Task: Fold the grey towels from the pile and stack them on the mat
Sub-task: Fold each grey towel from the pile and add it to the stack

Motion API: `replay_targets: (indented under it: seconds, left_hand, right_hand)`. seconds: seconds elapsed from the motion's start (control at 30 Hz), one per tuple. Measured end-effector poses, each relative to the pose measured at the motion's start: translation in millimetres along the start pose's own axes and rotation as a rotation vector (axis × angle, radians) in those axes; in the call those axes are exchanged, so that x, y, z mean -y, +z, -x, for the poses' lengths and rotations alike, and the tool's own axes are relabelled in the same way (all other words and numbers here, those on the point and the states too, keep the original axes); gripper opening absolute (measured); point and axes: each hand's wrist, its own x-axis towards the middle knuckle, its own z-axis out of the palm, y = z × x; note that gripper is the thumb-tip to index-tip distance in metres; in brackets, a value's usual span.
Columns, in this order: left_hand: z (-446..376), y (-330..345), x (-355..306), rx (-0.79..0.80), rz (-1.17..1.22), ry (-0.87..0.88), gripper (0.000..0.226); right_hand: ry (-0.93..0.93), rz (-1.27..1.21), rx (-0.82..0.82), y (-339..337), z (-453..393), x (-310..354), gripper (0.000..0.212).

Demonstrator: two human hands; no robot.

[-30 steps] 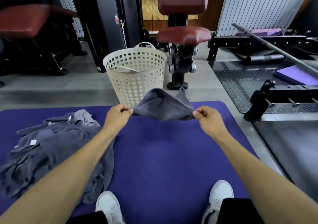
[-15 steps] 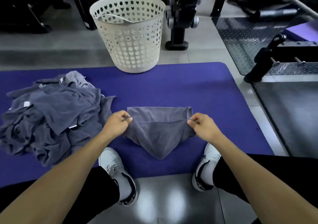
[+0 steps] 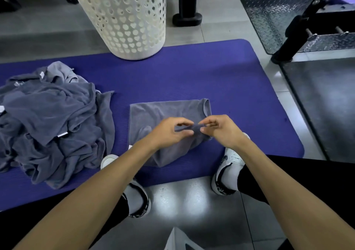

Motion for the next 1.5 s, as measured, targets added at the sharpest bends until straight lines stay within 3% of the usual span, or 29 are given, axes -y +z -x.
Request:
replay_targets:
  seconds: [0.13,0.4,0.57,0.97,1.23,1.5]
  left_hand:
    - [-14.7,11.5,4.8,-0.03,0.108,0.036,0.009]
    - [-59.2,3.1,22.1,-0.115,0.171,-0.116,0.011]
    - [-121.1,1.2,43.4,-0.08,0.039,-0.175,0.012]
    - [-262.7,46.0,108.4,-0.045,-0.092,-0.321,0.014]
    - [-292.4,67.6,118.2,-0.144,-0.088,-0.261,0.01]
    - [-294.8,79.9,116.7,-0.017,-0.267,-0.17,0.018]
  right_hand:
    - [0.0,-0.023,-0.024,-7.4,-5.0,-5.5,0.011]
    - [0.107,0.011,0.18,-16.1,-46.4,-45.4,0.026]
    - [0.165,-0.046,0.12,-22.1,-83.6,-69.6,0.03]
    - [0.395,-0.034,0.208,-17.6,-109.2,-170.5,0.036]
    - [0.39,-0.01,-0.001,-15.9,-94.2,-190.0,0.024]
    - [0.371,0.096,0.003,-3.7,-88.1,-211.0,0.026]
